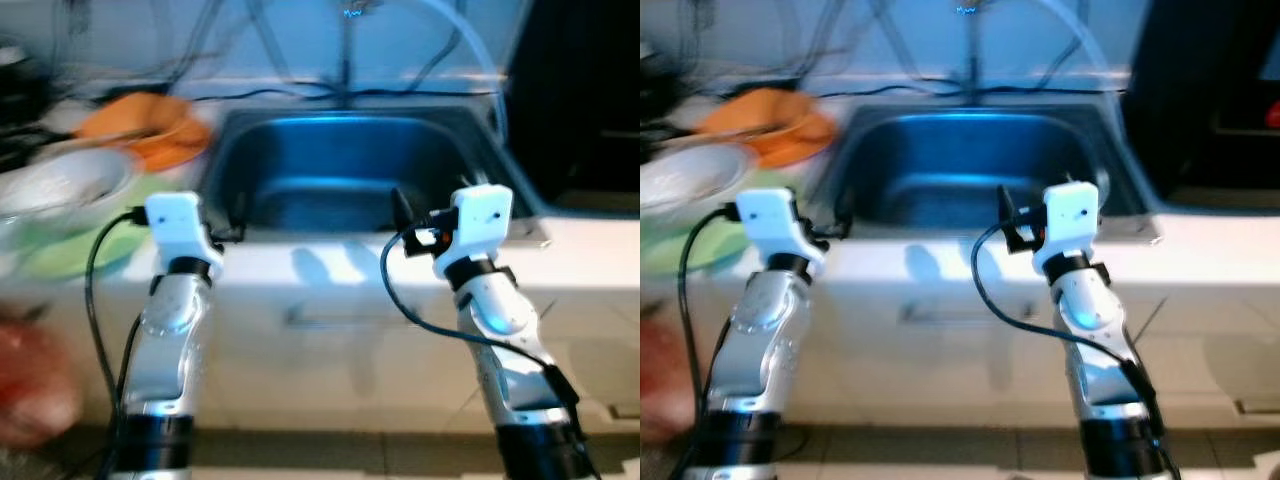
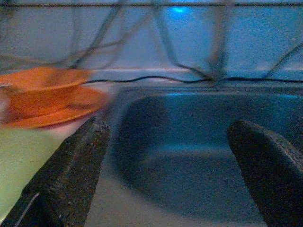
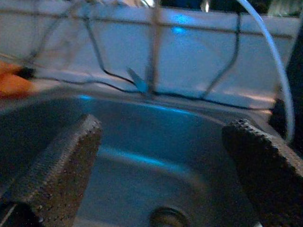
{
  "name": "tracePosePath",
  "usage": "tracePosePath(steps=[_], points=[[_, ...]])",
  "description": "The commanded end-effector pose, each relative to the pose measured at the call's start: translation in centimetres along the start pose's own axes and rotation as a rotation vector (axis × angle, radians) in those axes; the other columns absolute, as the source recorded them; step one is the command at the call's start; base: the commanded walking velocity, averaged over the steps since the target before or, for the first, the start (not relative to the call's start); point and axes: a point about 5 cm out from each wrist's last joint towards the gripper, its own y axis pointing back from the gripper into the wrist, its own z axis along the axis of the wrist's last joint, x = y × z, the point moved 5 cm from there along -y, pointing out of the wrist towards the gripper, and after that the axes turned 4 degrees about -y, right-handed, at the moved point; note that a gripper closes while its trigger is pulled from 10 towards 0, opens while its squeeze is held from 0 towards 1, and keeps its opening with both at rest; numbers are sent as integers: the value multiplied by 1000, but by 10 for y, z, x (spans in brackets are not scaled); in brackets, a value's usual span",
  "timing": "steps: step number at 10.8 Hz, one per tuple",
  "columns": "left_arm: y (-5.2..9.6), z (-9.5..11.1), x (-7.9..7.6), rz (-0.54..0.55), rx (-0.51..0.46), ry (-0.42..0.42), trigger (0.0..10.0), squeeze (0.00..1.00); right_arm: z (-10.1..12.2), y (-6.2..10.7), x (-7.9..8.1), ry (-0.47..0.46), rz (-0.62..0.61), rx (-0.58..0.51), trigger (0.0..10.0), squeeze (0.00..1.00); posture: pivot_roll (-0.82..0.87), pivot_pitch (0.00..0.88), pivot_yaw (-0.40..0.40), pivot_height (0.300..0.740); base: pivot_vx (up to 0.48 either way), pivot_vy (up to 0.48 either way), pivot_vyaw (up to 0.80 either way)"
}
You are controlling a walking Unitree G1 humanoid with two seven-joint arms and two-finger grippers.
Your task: Kitchen organization
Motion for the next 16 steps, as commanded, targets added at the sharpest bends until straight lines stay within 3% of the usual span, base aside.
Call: tracePosePath(steps=[1,3,5,6,7,8,9,11,15,16], points=[[0,9,10,29,-37,-35,10000,0,8,-3,7,-17,27,-22,10000,0,12,30,39,740,0,0,0],[-1,19,0,-10,-85,-66,10000,0,5,-5,6,54,-2,-5,10000,0,11,31,38,740,0,0,0],[-1,23,2,9,-99,-101,10000,0,5,-6,18,3,32,1,10000,0,10,33,39,740,0,0,0],[-1,23,2,10,-102,-103,10000,0,5,-6,17,39,17,-10,10000,0,10,33,39,740,0,0,0],[0,35,-1,0,-156,-172,10000,0,-5,-6,10,43,1,51,10000,0,13,35,38,740,0,0,0],[0,38,-1,3,-168,-201,10000,0,-5,-4,12,-4,22,53,10000,0,12,35,38,740,0,0,0],[1,36,7,33,-157,-218,10000,0,-1,-2,13,-11,42,35,10000,0,13,37,38,740,0,0,475],[1,32,7,36,-145,-208,10000,0,-2,-3,9,-3,22,35,10000,0,14,39,37,740,0,0,800],[-2,58,-2,-2,-250,-279,10000,0,1,-4,4,15,-7,22,10000,0,18,36,39,740,0,0,158],[-2,70,-6,-8,-303,-331,10000,0,4,-6,1,14,-20,9,10000,0,20,29,43,740,0,0,800]])
